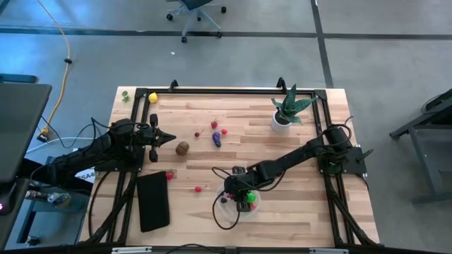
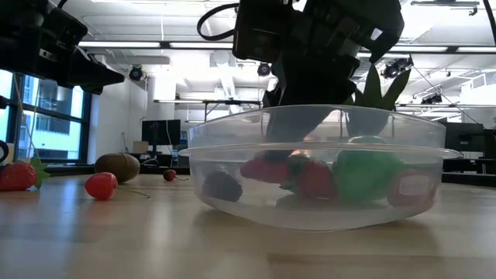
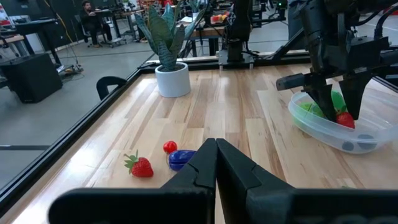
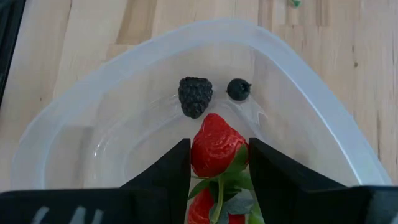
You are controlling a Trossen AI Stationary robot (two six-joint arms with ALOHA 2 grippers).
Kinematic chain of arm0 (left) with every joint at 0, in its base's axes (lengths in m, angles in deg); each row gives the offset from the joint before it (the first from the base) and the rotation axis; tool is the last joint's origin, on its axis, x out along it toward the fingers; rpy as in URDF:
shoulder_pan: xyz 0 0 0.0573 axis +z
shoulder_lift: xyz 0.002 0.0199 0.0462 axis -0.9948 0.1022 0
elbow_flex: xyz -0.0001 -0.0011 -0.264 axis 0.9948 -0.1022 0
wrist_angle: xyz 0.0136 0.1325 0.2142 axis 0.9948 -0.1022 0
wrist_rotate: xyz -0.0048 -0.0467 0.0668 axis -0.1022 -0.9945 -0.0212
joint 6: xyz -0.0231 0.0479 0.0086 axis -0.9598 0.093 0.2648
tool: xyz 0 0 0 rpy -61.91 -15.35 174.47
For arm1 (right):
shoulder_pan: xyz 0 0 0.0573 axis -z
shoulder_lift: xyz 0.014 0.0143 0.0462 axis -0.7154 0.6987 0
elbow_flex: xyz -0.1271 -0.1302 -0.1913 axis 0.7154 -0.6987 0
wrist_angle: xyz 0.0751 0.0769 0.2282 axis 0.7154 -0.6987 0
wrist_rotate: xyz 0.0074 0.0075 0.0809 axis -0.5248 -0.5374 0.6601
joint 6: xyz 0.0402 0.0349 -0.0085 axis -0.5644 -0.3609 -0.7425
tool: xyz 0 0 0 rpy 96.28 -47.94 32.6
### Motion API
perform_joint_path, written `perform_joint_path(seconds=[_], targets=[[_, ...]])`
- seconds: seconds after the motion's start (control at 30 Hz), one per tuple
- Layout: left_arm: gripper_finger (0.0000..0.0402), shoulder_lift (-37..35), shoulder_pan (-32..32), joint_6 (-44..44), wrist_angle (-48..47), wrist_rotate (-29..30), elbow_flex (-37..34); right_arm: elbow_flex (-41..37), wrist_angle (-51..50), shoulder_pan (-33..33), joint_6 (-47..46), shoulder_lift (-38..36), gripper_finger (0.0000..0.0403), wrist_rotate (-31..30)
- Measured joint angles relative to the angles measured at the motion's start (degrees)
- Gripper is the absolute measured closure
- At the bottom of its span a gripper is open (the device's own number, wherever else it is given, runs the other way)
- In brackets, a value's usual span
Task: Pick and placing Produce into tupperware
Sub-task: Put the red strawberry into the transparent container
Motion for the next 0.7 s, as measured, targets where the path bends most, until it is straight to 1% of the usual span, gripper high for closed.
perform_joint_path(seconds=[0.47,0.57,0.7], targets=[[0.0401,0.0,0.0,0.0,0.0,0.0,0.0,0.0,0.4,0.1,0.0,0.0,0.0267,0.0],[0.0401,0.0,0.0,0.0,0.0,0.0,0.0,0.0,0.4,0.2,-0.1,0.0,0.0251,-0.1],[0.0401,0.0,0.0,0.0,0.0,0.0,0.0,0.0,0.4,0.5,-0.2,0.0,0.0218,-0.3]])
